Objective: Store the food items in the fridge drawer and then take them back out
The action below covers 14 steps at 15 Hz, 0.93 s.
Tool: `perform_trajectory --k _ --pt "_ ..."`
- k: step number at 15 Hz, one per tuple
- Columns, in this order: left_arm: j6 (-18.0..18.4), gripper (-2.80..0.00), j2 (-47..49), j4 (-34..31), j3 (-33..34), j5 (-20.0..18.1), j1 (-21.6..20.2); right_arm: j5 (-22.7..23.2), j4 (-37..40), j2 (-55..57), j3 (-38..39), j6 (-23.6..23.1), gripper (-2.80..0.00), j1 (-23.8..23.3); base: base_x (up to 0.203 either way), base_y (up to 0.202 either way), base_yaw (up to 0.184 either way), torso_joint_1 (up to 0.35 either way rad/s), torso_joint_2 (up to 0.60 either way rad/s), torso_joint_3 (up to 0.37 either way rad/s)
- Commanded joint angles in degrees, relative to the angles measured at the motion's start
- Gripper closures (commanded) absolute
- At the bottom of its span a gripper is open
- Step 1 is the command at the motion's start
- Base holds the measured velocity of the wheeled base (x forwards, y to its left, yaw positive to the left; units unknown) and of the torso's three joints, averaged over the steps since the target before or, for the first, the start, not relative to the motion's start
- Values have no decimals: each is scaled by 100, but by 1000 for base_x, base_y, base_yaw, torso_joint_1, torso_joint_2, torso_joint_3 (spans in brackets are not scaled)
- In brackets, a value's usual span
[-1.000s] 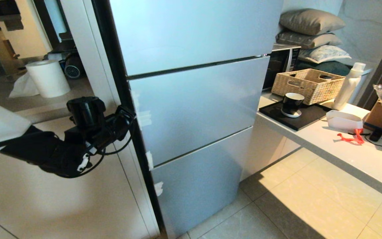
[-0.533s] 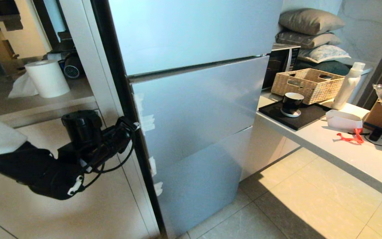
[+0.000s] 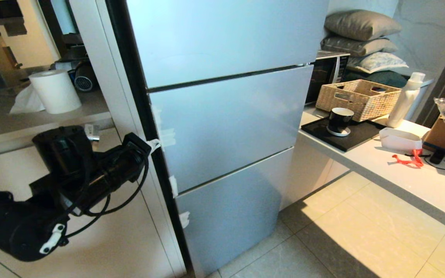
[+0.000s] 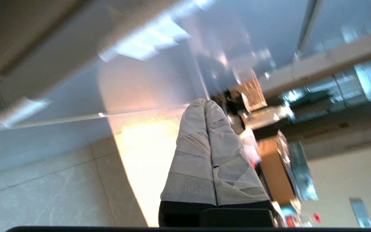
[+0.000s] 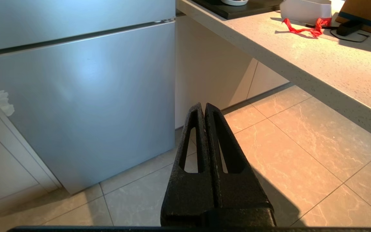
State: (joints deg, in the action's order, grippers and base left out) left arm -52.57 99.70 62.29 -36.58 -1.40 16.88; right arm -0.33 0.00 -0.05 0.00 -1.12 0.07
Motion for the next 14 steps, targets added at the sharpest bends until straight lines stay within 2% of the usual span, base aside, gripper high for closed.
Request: perform_trajectory --k 1,3,6,12,14 --pt "-19 0 -58 37 -10 47 -44 5 0 12 0 -2 0 1 0 0 0 0 0 0" --pt "-11 0 -52 37 -239 125 -213 -2 0 5 0 -2 0 1 0 0 0 0 0 0" --pt "-7 0 231 29 -785 510 -436 -2 0 5 0 -2 0 1 0 0 0 0 0 0" --pt "-49 0 1206 44 -1744 564 -501 -2 0 5 0 -2 0 1 0 0 0 0 0 0" --pt "-74 0 1331 46 -1853 556 -493 -2 0 5 0 -2 0 1 0 0 0 0 0 0"
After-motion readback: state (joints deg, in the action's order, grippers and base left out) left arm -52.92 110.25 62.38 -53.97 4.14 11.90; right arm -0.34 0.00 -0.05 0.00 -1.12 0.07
